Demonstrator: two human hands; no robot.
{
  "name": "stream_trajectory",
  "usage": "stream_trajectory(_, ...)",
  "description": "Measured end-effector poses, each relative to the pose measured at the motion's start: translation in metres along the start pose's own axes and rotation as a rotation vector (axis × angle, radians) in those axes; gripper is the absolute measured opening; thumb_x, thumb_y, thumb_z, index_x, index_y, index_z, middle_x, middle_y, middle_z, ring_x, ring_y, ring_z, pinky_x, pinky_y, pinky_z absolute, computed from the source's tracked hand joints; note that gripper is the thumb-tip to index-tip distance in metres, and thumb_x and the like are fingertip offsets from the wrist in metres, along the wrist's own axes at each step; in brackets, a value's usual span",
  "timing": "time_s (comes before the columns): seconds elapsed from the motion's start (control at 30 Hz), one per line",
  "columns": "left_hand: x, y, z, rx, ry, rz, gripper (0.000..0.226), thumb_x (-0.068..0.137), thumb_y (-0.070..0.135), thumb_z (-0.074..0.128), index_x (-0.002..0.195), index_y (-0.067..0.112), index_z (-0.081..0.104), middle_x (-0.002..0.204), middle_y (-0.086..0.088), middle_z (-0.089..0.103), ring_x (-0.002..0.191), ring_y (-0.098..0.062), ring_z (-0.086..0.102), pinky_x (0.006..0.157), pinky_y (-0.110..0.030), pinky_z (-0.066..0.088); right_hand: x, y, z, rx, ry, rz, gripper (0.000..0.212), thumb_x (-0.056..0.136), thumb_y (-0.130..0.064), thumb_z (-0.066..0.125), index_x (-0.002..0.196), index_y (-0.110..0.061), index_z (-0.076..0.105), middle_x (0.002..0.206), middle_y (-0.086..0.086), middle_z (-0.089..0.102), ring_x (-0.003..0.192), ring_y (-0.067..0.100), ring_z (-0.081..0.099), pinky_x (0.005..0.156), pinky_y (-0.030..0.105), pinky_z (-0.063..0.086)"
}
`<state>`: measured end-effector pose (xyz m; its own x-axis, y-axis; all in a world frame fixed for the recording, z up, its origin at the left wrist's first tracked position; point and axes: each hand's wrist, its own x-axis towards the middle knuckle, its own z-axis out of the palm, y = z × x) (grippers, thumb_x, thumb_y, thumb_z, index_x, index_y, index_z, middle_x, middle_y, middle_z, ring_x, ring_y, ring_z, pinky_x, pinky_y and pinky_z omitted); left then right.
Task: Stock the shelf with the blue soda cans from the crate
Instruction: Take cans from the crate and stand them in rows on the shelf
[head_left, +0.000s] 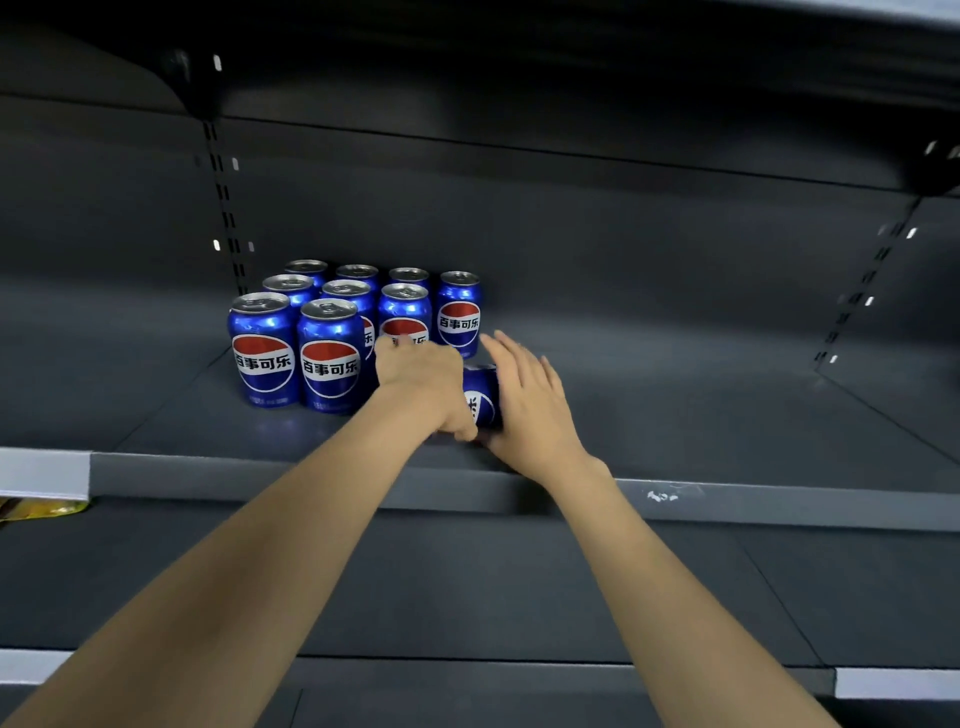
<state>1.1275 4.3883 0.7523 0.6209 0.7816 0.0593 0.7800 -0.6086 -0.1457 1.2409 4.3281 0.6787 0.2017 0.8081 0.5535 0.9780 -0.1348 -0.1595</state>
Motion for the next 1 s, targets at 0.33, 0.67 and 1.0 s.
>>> stream_trajectory(0.33, 0.002, -0.003, -0.009, 0.053, 0.29, 0.217, 0.072, 0.069, 0.039, 0.076, 0.125, 0.016, 0.037, 0.124, -0.004, 0.052, 0.116, -0.025, 0.038, 0.099, -0.036, 0.027, 0.009, -0.02, 0.004, 0.43, 0.093, 0.104, 0.076, 0.073, -0.027, 0.08, 0.135, -0.007, 0.043, 0.128, 0.005, 0.056, 0.115, 0.019, 0.051, 0.098, 0.031, 0.043)
stream_trajectory(0.67, -0.017, -0.029, 0.031, -0.28, 0.481, 0.033, 0.087, 0.08, 0.029, 0.07, 0.148, 0.016, 0.016, 0.154, -0.008, 0.015, 0.137, -0.028, 0.019, 0.108, -0.038, 0.023, 0.024, -0.008, 0.01, 0.77, 0.11, 0.538, 0.069, 0.065, -0.02, 0.085, 0.123, -0.014, 0.047, 0.115, 0.002, 0.059, 0.095, 0.013, 0.058, 0.082, 0.025, 0.048)
stream_trajectory(1.0, -0.016, -0.032, 0.074, -0.548, 0.42, -0.164, 0.054, 0.089, 0.032, 0.059, 0.136, 0.012, 0.04, 0.141, -0.008, 0.038, 0.128, -0.028, 0.035, 0.102, -0.038, 0.031, 0.043, -0.011, 0.03, 0.794, 0.023, 0.611, 0.074, 0.063, -0.034, 0.087, 0.123, -0.014, 0.05, 0.114, -0.002, 0.063, 0.101, 0.013, 0.06, 0.086, 0.027, 0.05)
